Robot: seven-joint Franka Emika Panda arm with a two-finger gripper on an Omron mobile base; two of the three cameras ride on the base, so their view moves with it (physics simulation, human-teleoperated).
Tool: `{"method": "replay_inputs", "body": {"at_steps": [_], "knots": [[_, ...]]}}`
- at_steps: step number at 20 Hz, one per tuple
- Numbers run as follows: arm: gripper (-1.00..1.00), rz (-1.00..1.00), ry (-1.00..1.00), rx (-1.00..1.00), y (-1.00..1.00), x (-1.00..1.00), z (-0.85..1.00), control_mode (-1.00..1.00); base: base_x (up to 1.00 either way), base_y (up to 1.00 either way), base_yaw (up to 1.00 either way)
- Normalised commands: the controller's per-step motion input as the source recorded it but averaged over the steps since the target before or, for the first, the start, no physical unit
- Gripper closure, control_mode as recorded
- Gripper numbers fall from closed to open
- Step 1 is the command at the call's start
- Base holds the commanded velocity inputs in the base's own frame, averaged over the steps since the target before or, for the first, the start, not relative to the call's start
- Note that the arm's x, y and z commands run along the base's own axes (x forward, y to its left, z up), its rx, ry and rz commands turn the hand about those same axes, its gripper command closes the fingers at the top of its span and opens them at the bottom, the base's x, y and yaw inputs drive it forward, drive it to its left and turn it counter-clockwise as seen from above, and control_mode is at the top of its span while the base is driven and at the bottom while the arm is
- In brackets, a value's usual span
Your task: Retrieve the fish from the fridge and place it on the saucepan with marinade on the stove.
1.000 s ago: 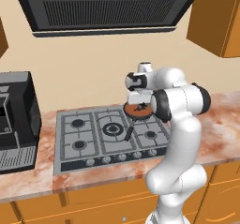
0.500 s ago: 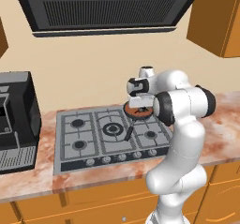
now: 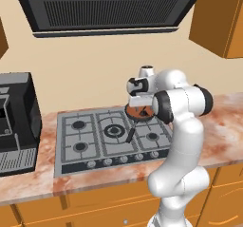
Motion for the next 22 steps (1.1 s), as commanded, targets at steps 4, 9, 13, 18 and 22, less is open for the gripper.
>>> {"method": "replay_inputs", "body": {"at_steps": [4,9,13,18,22], "knots": [[-1.0,0.0,-0.07,0.0,0.0,-0.29,0.36,-1.0,0.0,0.0,0.0],[-1.0,0.0,-0.25,0.0,0.0,-0.98,0.26,-1.0,0.0,0.0,0.0],[-1.0,0.0,-0.31,0.0,0.0,-1.0,0.21,-1.0,0.0,0.0,0.0],[-1.0,0.0,-0.24,0.0,0.0,-1.0,0.58,-1.0,0.0,0.0,0.0],[-1.0,0.0,-0.01,0.0,0.0,-1.0,0.77,-1.0,0.0,0.0,0.0]]}}
